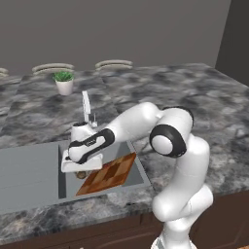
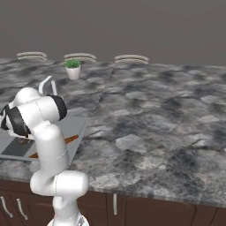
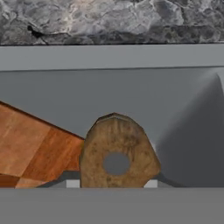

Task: Move the cutting board and knife to the sink. Then move spray from the cabinet to the counter.

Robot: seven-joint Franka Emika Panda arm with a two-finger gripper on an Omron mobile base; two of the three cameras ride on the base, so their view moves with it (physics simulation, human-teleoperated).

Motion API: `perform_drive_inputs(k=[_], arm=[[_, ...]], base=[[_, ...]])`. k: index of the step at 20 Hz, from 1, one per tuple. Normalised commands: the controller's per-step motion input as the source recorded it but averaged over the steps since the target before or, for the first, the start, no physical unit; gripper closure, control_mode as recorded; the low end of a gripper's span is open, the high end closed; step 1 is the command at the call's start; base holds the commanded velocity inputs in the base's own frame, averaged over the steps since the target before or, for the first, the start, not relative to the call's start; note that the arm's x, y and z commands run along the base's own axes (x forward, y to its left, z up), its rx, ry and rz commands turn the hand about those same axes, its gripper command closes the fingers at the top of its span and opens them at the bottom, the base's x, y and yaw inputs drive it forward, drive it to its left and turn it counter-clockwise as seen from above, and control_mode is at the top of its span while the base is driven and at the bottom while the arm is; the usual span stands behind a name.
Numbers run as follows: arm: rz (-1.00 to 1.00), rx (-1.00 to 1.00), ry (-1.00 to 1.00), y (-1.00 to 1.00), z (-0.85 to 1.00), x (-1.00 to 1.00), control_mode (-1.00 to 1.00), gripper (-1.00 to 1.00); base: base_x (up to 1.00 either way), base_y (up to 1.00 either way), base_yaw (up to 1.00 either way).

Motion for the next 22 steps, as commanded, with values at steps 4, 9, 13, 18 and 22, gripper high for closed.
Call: perform_drive_inputs(k=[4, 9, 13, 18, 22], arm=[[-0.04, -0.05, -0.21, 0.19, -0.41, 0.71, -1.00, 1.00], [-0.07, -0.05, -0.21, 0.18, -0.42, 0.86, -1.00, 1.00], [-0.07, -0.04, -0.19, 0.22, -0.43, 0.80, -1.00, -1.00], [-0.03, -0.01, -0.03, 0.02, -0.08, 0.21, -1.00, -1.00], [-0.13, 0.00, -0.16, 0.14, 0.67, 0.00, -1.00, -1.00]], base=[[0.00, 0.00, 0.00], [0.00, 0.00, 0.00], [0.00, 0.00, 0.00], [0.00, 0.00, 0.00], [0.00, 0.00, 0.00]])
